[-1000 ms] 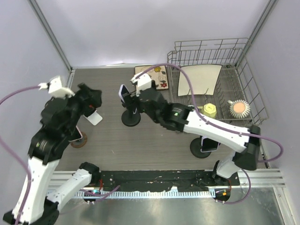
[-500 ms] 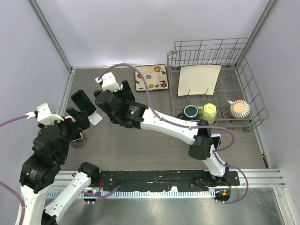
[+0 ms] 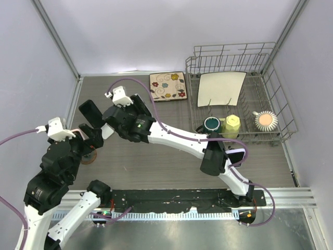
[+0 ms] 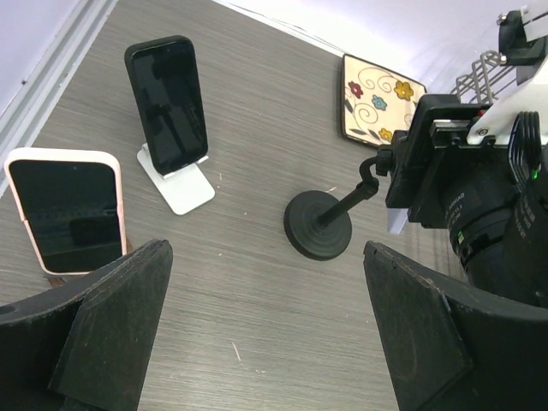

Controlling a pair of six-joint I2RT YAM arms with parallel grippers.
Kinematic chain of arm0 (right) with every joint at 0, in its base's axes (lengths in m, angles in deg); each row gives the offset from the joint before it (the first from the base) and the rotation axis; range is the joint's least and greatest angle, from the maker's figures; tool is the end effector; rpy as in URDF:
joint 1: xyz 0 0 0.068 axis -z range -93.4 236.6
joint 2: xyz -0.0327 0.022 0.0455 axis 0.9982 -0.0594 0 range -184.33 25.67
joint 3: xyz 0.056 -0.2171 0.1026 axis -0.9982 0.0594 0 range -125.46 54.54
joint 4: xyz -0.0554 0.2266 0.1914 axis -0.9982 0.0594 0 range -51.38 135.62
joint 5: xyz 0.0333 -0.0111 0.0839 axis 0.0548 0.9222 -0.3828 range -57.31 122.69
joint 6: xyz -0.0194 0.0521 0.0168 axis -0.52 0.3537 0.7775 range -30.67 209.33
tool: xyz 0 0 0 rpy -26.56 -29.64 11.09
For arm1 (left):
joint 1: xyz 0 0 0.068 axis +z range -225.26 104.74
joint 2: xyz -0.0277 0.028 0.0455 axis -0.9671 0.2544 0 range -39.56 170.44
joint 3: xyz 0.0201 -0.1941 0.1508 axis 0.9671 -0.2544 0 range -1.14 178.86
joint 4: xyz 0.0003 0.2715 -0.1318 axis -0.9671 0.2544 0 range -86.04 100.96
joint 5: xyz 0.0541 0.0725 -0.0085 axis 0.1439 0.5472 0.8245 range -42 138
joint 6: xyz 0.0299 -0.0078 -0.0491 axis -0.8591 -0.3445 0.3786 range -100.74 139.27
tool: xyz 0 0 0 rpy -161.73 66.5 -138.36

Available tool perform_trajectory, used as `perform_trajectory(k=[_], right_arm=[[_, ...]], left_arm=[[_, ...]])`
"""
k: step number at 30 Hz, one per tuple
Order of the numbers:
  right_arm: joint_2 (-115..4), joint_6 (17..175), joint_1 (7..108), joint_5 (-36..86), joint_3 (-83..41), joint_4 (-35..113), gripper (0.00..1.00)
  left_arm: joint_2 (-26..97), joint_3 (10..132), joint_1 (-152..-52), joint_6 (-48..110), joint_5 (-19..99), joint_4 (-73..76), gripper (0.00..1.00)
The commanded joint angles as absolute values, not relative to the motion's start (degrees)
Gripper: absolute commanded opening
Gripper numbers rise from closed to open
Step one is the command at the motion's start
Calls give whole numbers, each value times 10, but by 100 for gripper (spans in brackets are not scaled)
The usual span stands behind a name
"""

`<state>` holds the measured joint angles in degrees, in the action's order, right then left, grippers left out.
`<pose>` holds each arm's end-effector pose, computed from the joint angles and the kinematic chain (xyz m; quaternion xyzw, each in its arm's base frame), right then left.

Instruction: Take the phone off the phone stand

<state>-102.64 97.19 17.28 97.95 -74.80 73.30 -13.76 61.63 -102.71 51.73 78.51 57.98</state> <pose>0.2223 0.4820 0.3137 -0.1605 0.7682 -0.1235 0.6073 0.1034 -0.0299 0.4053 -0.1902 0.7682 -0.1032 0.6025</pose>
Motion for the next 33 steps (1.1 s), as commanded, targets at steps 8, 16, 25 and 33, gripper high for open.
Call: perform_trajectory(k=[8, 16, 25, 33], right_arm=[[-949, 956, 194, 950, -661, 677, 15], [-793, 901, 197, 825, -456, 534, 1], [-662, 871, 216, 719, -255, 392, 1], [-603, 867, 220, 663, -161, 295, 1]], left_arm=[[-124, 567, -1031, 469, 646, 491, 98], [-117, 457, -1031, 435, 539, 344, 100], [-87, 296, -1030, 425, 427, 66, 98], [58, 297, -1030, 397, 313, -60, 98]])
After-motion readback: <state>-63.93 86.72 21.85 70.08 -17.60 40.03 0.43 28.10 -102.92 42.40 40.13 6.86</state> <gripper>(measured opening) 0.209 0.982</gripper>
